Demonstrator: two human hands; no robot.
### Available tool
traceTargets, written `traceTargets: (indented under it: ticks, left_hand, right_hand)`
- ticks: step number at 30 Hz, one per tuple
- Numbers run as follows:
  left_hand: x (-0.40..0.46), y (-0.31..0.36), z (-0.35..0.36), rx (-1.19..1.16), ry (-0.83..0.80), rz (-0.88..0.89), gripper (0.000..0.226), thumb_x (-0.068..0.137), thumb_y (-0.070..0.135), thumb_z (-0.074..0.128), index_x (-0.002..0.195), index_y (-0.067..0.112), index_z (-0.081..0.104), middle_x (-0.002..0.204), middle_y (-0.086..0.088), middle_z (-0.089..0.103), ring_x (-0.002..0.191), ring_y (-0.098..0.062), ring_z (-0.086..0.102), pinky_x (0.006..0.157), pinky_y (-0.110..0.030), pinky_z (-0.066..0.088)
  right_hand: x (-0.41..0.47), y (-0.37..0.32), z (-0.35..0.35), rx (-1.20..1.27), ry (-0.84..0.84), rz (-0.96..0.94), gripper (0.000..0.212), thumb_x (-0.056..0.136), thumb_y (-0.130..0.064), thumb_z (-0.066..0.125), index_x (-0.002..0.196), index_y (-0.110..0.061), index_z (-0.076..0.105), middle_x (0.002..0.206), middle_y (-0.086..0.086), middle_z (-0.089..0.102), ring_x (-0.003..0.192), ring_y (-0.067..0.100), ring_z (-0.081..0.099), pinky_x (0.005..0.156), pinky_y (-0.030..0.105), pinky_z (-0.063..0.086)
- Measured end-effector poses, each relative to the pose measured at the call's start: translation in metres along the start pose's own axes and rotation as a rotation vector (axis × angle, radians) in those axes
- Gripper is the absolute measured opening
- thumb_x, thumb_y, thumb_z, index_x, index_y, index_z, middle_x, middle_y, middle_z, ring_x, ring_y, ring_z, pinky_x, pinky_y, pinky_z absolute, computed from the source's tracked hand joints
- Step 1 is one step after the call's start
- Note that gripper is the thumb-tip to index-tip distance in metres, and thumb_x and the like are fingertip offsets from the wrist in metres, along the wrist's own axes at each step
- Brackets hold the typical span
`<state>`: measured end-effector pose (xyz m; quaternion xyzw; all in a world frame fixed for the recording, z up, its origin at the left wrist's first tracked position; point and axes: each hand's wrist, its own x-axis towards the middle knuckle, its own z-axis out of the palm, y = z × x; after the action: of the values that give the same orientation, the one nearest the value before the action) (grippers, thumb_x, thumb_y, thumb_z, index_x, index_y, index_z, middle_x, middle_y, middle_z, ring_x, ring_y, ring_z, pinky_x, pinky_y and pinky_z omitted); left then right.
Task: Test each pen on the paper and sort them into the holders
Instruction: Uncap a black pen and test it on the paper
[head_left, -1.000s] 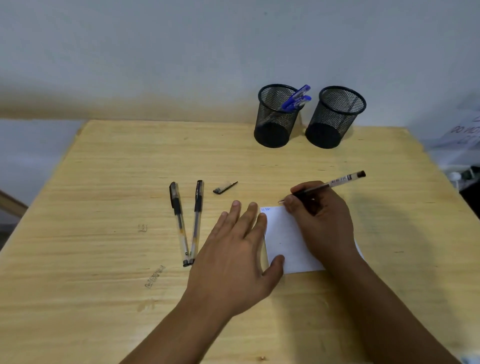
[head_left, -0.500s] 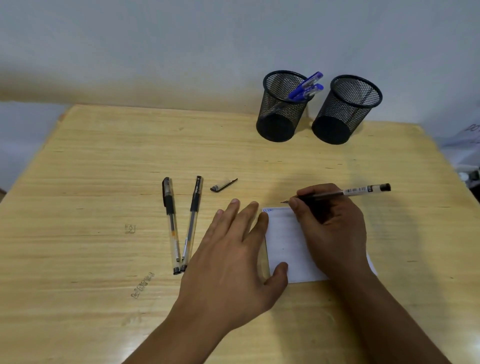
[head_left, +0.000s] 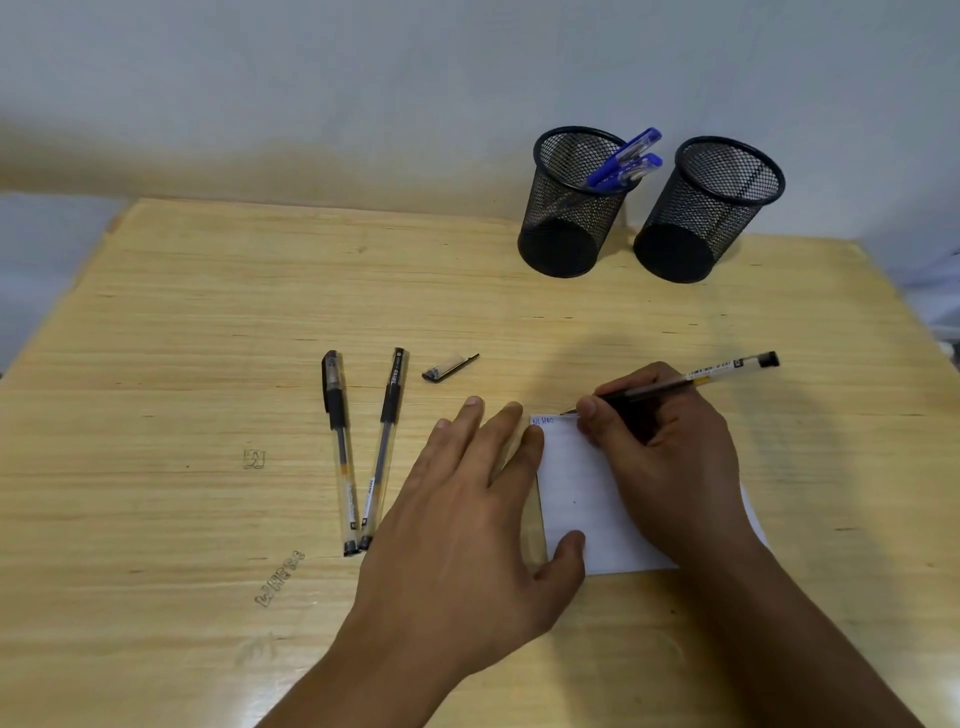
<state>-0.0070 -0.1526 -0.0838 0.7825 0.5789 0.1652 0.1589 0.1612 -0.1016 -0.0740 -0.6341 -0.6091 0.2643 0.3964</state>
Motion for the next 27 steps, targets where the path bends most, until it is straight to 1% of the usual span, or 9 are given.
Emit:
traceTargets:
  ticks: [3,7,13,20,23,27]
  left_hand:
    - [-0.0002,-0.0007,0.0007,-0.003,0.001,0.000,0.077,0.083,0.065,0.045,0.147,0.022,0.042,0.158,0.005,0.032,0.151,-0.016,0.011,0.122,-0.039,0.015]
    - [0.0005,-0.0014,0.0011,-0.010,0.004,0.000,0.077,0.083,0.065,0.046,0.146,0.021,0.043,0.157,0.004,0.033,0.151,-0.017,0.013,0.121,-0.042,0.019]
    - [0.0008,-0.0021,0.0019,-0.002,0.003,0.002,0.078,0.083,0.065,0.045,0.148,0.021,0.041,0.158,0.003,0.033,0.151,-0.017,0.012,0.122,-0.040,0.017]
    - [0.0001,-0.0011,0.0024,-0.001,0.015,0.003,0.077,0.083,0.064,0.048,0.146,0.020,0.044,0.156,0.003,0.035,0.150,-0.017,0.015,0.121,-0.040,0.020]
    - [0.0000,-0.0015,0.0032,0.000,0.022,0.001,0.076,0.082,0.063,0.049,0.145,0.021,0.045,0.156,0.003,0.036,0.150,-0.016,0.015,0.121,-0.038,0.018]
    - [0.0000,-0.0017,0.0034,-0.002,0.024,0.001,0.076,0.082,0.063,0.048,0.145,0.020,0.046,0.156,0.003,0.036,0.150,-0.017,0.016,0.121,-0.041,0.021]
  right_hand:
    - [-0.0007,-0.0007,-0.0002,-0.007,-0.001,0.000,0.007,0.086,-0.025,0.070,0.085,-0.022,0.064,0.074,-0.013,0.069,0.076,-0.004,0.066,0.064,0.004,0.044]
    - [-0.0003,-0.0009,0.0003,-0.043,0.005,-0.005,0.008,0.086,-0.027,0.070,0.084,-0.021,0.065,0.074,-0.014,0.069,0.077,-0.005,0.066,0.063,0.003,0.044]
    - [-0.0007,-0.0015,0.0007,-0.061,0.009,-0.018,0.008,0.086,-0.025,0.072,0.085,-0.019,0.067,0.074,-0.017,0.067,0.078,-0.009,0.064,0.062,0.003,0.044]
    - [-0.0024,-0.0009,0.0029,-0.087,0.013,-0.047,0.008,0.085,-0.020,0.073,0.084,-0.019,0.065,0.072,-0.019,0.065,0.077,-0.010,0.064,0.064,0.002,0.045]
    - [-0.0022,-0.0006,0.0034,-0.085,0.021,-0.044,0.008,0.085,-0.021,0.073,0.084,-0.018,0.066,0.072,-0.018,0.066,0.078,-0.008,0.064,0.064,0.003,0.045]
    - [-0.0014,-0.0005,0.0037,-0.085,0.029,-0.038,0.009,0.085,-0.025,0.073,0.085,-0.017,0.068,0.073,-0.018,0.068,0.077,-0.007,0.065,0.064,0.004,0.046]
